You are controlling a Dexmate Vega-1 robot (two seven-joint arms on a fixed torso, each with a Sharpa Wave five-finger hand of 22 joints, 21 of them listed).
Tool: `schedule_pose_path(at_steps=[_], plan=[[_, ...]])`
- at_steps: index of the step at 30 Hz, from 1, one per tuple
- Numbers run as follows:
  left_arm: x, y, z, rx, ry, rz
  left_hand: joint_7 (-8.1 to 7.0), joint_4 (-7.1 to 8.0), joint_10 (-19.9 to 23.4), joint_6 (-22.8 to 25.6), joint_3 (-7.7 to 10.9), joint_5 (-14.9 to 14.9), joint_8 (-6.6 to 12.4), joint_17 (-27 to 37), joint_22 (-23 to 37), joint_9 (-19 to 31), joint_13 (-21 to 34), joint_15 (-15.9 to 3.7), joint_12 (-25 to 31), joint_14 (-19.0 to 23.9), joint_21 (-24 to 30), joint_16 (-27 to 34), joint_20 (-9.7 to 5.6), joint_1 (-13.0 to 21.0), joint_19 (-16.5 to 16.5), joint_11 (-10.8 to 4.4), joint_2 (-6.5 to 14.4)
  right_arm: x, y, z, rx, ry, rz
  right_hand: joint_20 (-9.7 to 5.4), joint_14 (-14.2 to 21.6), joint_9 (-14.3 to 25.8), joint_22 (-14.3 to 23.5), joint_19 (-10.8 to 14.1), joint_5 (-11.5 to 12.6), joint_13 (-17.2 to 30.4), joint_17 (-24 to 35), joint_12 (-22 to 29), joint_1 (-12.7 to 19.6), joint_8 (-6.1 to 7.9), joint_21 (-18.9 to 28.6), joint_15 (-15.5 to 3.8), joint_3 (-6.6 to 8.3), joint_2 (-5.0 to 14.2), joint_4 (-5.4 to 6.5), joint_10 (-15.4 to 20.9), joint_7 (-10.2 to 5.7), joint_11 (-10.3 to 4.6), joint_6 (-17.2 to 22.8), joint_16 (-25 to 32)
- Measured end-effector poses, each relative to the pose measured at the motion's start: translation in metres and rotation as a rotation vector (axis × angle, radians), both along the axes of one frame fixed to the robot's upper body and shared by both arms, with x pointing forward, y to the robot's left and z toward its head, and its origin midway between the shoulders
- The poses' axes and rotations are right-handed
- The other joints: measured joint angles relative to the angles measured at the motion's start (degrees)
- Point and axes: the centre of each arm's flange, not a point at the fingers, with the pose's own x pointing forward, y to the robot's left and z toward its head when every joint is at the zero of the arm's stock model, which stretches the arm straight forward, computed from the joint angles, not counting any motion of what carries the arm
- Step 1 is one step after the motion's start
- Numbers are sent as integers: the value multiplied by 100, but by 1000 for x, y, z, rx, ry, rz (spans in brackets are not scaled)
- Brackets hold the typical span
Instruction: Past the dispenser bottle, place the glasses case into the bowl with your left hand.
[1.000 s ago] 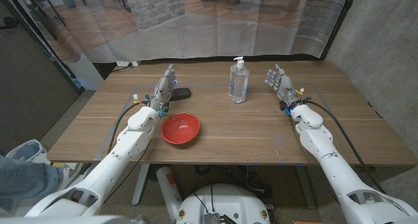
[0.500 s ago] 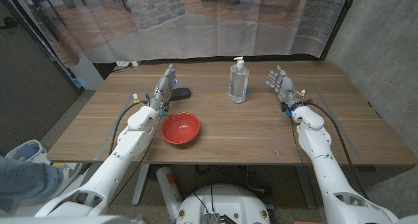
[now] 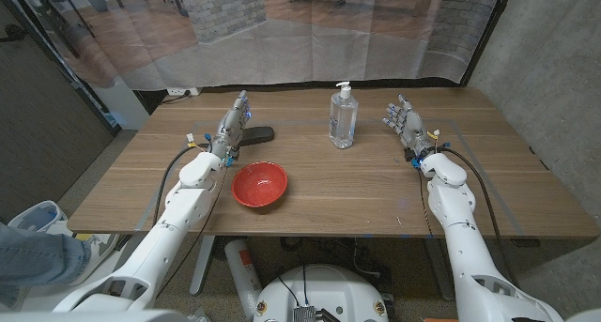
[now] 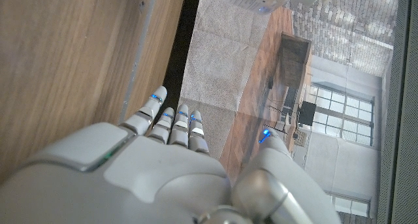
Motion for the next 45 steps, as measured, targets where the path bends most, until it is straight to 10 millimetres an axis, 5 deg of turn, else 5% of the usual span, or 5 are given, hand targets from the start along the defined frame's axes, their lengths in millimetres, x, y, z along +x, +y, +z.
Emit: schedule_pose_path(at_steps=[45], plan=[[-8,22,2,-33,-170,40,-142,-144,440,470,30,45,107,-1,-1,-1,-3,-128,72,389,44,45,-5,280,162,-235,82,4,7,-3,1,18,9,21,45,0,-1,19,0,-1,-1,0,30,0,-84,-17,-25,30,-24,-1,0,0,0,0]])
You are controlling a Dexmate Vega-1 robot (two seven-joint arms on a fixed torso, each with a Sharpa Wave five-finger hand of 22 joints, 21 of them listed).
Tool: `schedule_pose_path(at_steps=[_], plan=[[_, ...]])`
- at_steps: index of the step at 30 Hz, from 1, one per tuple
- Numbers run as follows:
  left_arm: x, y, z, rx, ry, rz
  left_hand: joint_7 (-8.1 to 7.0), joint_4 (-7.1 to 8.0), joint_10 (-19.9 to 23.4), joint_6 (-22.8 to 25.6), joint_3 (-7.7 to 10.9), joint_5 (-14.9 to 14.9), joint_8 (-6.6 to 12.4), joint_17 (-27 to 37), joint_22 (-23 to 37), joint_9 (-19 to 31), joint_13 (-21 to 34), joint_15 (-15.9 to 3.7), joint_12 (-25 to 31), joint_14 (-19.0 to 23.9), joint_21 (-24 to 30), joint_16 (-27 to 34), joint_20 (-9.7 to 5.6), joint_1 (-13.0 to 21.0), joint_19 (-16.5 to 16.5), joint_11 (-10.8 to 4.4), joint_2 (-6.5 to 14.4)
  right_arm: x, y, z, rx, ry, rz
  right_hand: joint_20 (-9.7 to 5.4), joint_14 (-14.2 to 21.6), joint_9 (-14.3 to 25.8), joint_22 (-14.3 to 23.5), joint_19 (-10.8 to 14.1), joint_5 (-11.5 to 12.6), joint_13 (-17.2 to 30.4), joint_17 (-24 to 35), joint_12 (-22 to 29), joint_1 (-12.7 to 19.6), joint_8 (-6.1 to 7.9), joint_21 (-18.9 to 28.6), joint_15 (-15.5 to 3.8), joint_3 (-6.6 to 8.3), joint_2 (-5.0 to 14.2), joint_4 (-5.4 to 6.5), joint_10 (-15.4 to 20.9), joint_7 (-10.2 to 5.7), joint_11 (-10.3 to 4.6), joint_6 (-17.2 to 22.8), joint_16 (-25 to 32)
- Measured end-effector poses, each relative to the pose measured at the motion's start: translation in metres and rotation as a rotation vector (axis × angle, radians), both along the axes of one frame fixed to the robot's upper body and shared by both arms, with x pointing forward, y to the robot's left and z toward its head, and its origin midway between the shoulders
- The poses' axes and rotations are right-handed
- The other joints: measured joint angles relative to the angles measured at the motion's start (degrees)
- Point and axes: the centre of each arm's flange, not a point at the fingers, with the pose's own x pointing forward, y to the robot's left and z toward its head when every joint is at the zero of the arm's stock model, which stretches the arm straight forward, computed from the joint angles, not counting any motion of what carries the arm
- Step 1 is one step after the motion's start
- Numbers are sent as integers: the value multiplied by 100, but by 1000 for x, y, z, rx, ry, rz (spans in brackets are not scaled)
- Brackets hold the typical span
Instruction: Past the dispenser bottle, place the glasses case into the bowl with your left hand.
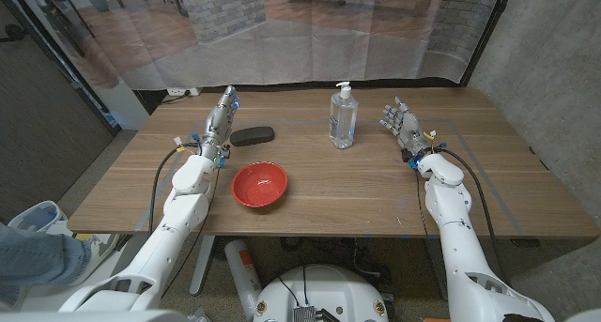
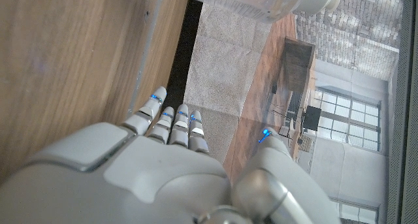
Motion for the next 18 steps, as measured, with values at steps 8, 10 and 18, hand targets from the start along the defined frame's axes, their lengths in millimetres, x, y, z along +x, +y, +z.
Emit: schedule_pose_path(at_steps=[8,10,18], plan=[[-1,0,1,3,-23,9,-1,-48,75,63,1,39,4,0,0,0,0,2,39,108,39,0,-3,53,78,12,-7,0,0,0,0,-2,0,-33,0,0,0,33,-23,0,0,0,0,0,-22,0,0,0,0,0,0,0,0,0],[-1,0,1,5,-27,12,-13,-48,115,93,1,39,4,0,0,0,0,2,39,108,39,0,-3,61,78,8,2,0,0,0,0,-3,-1,-33,-1,0,0,33,-23,0,0,0,0,0,-22,0,0,0,0,0,0,0,0,0],[-4,0,3,21,-50,39,-31,-47,123,154,1,39,4,0,0,0,0,1,39,146,39,0,-21,98,123,0,-7,-2,0,1,-1,-6,-2,-33,-1,0,0,33,-23,0,0,0,0,0,-44,0,0,0,0,0,0,0,0,0]])
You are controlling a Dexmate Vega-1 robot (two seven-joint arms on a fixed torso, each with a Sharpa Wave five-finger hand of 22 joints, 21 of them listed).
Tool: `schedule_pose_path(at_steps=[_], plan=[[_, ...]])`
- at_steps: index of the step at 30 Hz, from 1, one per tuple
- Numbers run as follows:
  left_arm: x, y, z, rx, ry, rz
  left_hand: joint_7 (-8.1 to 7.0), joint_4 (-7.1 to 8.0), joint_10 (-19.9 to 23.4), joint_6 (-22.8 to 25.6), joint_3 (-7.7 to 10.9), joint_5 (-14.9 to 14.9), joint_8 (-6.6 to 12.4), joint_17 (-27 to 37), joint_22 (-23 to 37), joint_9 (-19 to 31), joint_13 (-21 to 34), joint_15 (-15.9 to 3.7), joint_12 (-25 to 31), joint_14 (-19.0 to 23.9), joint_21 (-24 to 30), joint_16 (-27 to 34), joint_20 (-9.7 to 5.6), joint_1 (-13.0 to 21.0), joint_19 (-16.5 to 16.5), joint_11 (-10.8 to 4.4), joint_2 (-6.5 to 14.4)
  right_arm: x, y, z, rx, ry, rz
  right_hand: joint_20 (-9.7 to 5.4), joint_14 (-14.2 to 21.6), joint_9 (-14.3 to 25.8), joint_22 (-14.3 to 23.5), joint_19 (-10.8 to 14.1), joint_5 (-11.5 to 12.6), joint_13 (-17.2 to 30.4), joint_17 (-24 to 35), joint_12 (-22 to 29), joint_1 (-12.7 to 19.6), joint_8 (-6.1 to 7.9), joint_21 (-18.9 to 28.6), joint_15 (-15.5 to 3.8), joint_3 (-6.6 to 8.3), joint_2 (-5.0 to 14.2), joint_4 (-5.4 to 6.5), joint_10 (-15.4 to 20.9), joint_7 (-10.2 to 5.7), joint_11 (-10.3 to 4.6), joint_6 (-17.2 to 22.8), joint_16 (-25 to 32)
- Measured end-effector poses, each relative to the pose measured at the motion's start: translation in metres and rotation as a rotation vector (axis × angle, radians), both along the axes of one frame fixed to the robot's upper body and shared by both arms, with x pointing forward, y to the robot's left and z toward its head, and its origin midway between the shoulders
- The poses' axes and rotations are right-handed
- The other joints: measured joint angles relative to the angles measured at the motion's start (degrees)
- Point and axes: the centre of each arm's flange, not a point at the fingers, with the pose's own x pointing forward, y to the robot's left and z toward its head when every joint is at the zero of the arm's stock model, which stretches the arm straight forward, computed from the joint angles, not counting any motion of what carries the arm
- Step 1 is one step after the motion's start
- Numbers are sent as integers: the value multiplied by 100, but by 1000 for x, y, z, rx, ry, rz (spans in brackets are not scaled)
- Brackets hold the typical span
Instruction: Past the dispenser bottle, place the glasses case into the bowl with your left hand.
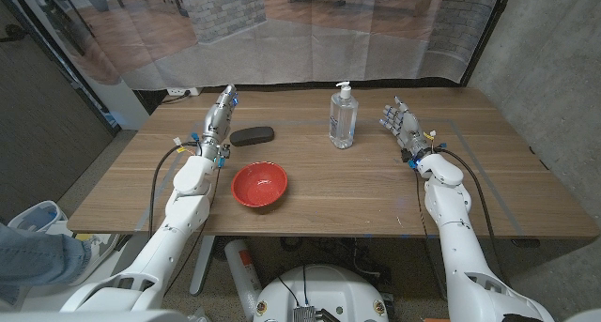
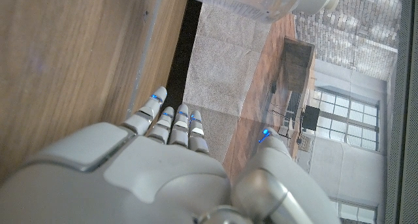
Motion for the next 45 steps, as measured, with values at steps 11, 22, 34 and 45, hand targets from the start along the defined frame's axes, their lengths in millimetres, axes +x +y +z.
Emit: schedule_pose_path(at_steps=[11,22,34,45], plan=[[-6,2,3,28,-22,56,-1,-48,51,41,-1,49,0,0,0,0,0,-29,0,29,0,0,16,30,16,9,30,-2,-1,-1,-3,3,0,2,32,0,0,1,0,0,0,0,0,0,0,31,0,0,0,0,0,0,0,0],[-11,7,6,51,-37,119,-22,-71,71,61,22,49,0,0,0,29,0,-29,0,29,0,0,16,98,16,-11,53,-4,-1,0,-10,6,2,32,31,0,0,31,0,0,0,0,0,0,-44,31,-24,0,-24,0,0,0,0,0],[-13,9,7,74,-50,175,-53,-113,103,92,30,73,0,0,0,29,-1,-43,0,79,0,0,16,181,15,-41,76,-4,-2,2,-15,5,3,32,31,0,0,30,0,0,0,0,0,0,-44,30,-24,0,-23,0,0,0,0,0],[-16,9,8,95,-66,210,-21,-120,102,123,23,82,0,0,0,29,-1,-43,0,79,0,0,16,227,15,-41,75,-3,-3,3,-12,4,6,32,31,0,0,30,-23,0,0,0,30,0,-103,30,-24,30,-23,0,0,0,0,0]])
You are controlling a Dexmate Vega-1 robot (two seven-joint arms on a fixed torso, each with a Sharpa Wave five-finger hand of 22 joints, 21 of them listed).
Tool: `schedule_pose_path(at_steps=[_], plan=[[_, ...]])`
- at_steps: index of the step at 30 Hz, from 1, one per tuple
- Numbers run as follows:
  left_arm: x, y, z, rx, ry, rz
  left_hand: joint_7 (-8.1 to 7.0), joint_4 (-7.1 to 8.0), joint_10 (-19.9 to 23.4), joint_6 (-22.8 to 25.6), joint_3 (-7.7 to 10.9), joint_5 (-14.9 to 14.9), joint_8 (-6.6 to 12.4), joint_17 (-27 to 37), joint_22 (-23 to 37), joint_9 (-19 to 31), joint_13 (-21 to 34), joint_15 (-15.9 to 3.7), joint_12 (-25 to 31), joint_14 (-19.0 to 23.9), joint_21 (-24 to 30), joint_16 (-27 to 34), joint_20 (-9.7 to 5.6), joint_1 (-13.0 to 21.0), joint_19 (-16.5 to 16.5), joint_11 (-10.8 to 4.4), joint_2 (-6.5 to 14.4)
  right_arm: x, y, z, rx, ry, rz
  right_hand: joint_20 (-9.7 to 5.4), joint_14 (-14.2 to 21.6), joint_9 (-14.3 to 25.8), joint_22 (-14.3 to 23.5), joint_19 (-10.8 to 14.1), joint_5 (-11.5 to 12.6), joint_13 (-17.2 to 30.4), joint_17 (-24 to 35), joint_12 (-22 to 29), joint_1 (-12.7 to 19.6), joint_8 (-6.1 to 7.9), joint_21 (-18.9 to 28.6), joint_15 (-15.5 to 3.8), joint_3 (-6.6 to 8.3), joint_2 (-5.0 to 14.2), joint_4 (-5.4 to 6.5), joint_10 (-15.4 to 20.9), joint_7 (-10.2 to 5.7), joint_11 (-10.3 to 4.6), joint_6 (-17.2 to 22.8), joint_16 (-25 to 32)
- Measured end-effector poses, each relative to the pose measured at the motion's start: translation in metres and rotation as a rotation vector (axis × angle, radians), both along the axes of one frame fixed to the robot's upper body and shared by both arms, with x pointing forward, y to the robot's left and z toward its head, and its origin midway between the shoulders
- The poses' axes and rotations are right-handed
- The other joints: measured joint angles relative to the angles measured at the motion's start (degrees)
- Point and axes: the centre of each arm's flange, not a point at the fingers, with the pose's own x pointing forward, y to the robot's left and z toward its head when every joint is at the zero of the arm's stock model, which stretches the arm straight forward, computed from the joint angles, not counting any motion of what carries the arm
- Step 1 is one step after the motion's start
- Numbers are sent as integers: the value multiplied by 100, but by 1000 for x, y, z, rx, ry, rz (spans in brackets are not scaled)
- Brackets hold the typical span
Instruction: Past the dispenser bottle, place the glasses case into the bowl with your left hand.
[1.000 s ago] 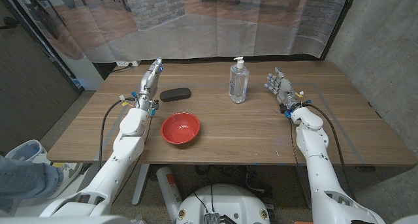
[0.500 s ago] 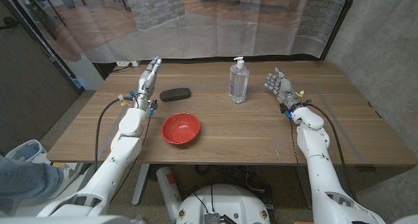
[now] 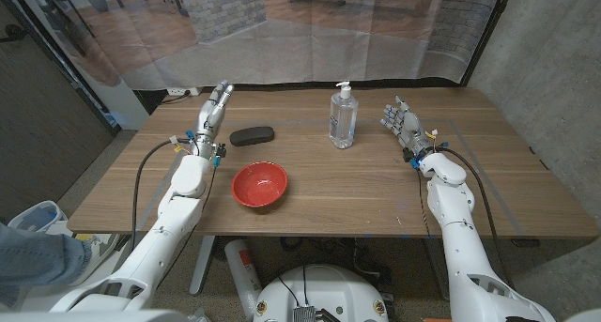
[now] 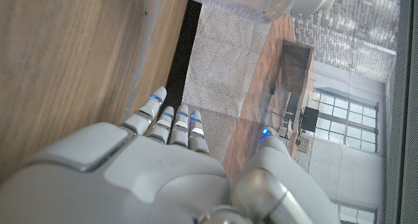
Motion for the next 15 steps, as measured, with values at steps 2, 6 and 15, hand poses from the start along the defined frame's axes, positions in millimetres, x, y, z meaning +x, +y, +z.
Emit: schedule_pose_path(at_steps=[2,6,15], plan=[[-1,0,0,3,-3,7,0,-16,0,0,16,0,0,0,0,0,0,0,0,0,0,0,0,0,0,0,0,0,0,0,0,1,0,-22,0,0,0,22,0,0,0,0,0,0,-1,0,0,0,0,0,0,0,0,0],[-1,-1,2,11,-7,16,-31,-17,0,31,17,1,0,0,0,0,0,0,0,0,-23,0,0,31,0,0,31,0,0,-1,0,1,1,-32,0,0,0,32,0,0,0,0,0,0,-1,0,0,0,0,0,0,0,0,0],[-2,-4,3,28,-15,30,-31,-16,57,30,17,33,0,0,0,-1,0,0,-28,0,-23,0,0,77,0,-16,31,2,-1,-2,5,1,1,-31,0,0,0,31,0,0,0,0,0,0,-22,0,0,0,0,0,0,0,0,0]])
